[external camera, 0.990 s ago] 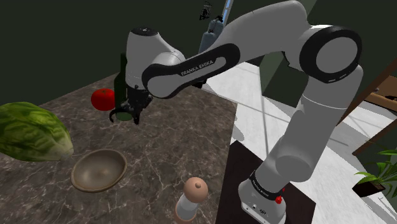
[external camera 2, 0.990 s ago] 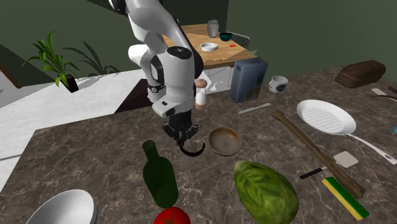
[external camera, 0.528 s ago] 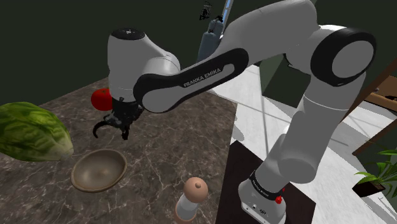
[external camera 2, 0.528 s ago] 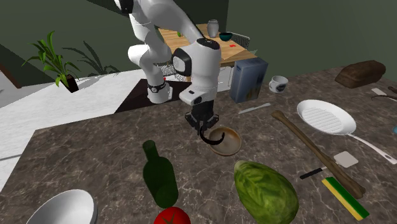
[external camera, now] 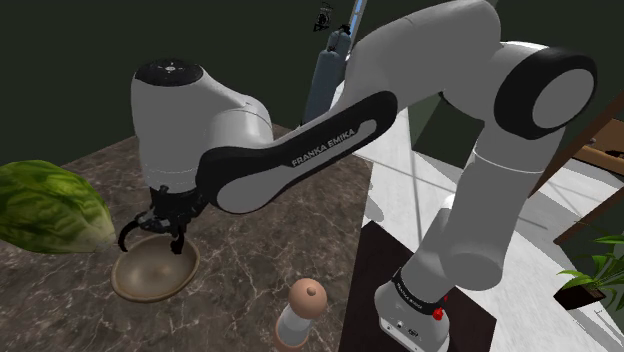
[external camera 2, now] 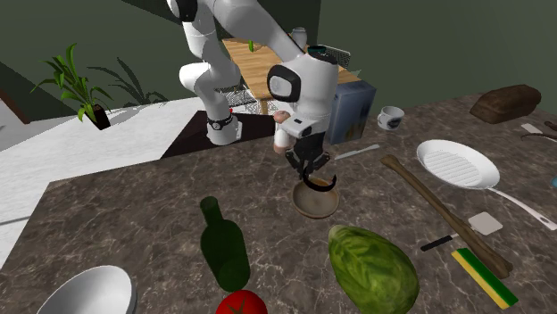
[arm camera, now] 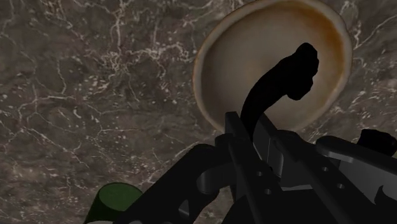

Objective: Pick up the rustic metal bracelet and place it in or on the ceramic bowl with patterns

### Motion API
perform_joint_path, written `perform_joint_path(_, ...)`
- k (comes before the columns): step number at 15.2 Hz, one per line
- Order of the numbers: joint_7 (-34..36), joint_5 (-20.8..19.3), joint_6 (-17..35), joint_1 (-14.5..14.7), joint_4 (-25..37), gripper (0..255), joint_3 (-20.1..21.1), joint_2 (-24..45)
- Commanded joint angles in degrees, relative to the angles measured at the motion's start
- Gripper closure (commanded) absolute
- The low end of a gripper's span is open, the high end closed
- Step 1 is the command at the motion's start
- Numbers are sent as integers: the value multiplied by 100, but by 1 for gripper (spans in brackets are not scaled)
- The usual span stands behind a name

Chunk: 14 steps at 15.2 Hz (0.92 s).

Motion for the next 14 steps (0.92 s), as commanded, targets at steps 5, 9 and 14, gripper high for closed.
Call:
perform_joint_path(5,234,-253,343,74,-139,255,-70,269)
perform_joint_path(9,383,-438,575,124,-217,255,-140,465)
perform_joint_path(14,533,-626,791,181,-272,255,-221,665)
